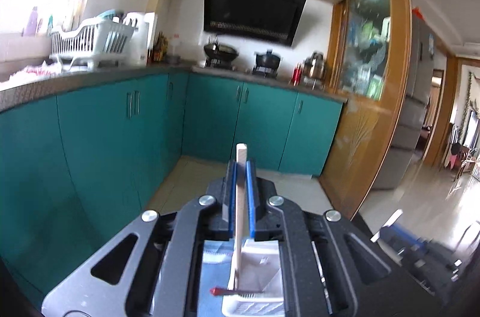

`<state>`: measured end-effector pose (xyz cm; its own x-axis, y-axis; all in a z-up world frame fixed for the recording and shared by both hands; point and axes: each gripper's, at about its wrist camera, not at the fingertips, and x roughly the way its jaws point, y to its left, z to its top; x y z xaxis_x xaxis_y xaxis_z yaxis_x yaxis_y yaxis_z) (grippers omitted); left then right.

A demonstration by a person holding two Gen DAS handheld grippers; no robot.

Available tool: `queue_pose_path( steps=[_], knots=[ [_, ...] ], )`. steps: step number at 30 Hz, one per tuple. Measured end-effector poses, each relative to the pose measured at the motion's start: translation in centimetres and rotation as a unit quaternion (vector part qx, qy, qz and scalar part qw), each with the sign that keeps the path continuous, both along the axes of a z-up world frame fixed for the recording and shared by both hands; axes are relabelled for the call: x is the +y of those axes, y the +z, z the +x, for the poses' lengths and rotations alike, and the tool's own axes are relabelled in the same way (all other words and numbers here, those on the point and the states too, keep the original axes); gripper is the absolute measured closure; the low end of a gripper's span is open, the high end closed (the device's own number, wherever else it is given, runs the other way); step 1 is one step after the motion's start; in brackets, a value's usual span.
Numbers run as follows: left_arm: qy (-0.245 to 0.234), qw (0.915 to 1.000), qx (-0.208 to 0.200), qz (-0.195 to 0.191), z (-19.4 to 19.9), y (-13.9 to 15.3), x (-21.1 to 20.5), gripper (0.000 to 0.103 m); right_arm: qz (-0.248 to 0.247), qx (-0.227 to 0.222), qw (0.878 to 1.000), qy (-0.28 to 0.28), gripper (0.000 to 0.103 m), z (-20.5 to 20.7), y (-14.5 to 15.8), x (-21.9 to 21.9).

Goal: Organize utensils
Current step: 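Carry both chopsticks into the white basket while both tools open to release them, then move both open tools back down toward the remaining spoons and chopsticks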

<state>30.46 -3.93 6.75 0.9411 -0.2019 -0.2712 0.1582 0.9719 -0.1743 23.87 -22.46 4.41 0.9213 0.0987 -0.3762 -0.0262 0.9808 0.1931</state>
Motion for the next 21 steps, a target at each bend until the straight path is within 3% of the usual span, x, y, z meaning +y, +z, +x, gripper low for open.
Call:
queue_pose_path(
  steps=[4, 7, 9, 11, 13, 15, 21],
  knots=[
    [0.002, 0.9999, 0.015, -0.007, -0.1, -1.3, 0.6, 0.092, -0.002, 0.007, 1.0, -0.003, 0.096, -0.6, 0.1, -0.4],
    [0.005, 0.9999, 0.015, -0.007, -0.8, -1.4, 1.2, 0.079, -0.003, 0.008, 1.0, -0.01, 0.092, -1.2, 0.2, -0.7],
    [0.011, 0.9999, 0.01, -0.004, -1.8, -1.3, 1.7, 0.065, -0.002, -0.003, 1.0, -0.017, 0.068, -2.1, 0.5, -1.0],
    [0.016, 0.9998, 0.006, -0.004, -3.4, -1.0, 2.5, 0.061, -0.002, -0.022, 0.999, -0.026, 0.058, -3.3, 1.1, -1.3],
    [0.01, 0.9998, 0.017, 0.005, -4.9, -1.0, 2.9, 0.061, -0.002, -0.031, 0.999, -0.024, 0.058, -4.6, 1.6, -1.6],
    [0.006, 0.9995, 0.024, 0.021, -6.7, -1.5, 3.2, 0.055, 0.005, -0.041, 0.999, -0.019, 0.052, -6.6, 2.2, -1.8],
    [0.011, 0.9942, 0.073, 0.078, -11.0, -6.1, 3.5, 0.05, 0.004, -0.033, 0.999, 0.006, 0.049, -13.0, 1.0, -1.4]
  ],
)
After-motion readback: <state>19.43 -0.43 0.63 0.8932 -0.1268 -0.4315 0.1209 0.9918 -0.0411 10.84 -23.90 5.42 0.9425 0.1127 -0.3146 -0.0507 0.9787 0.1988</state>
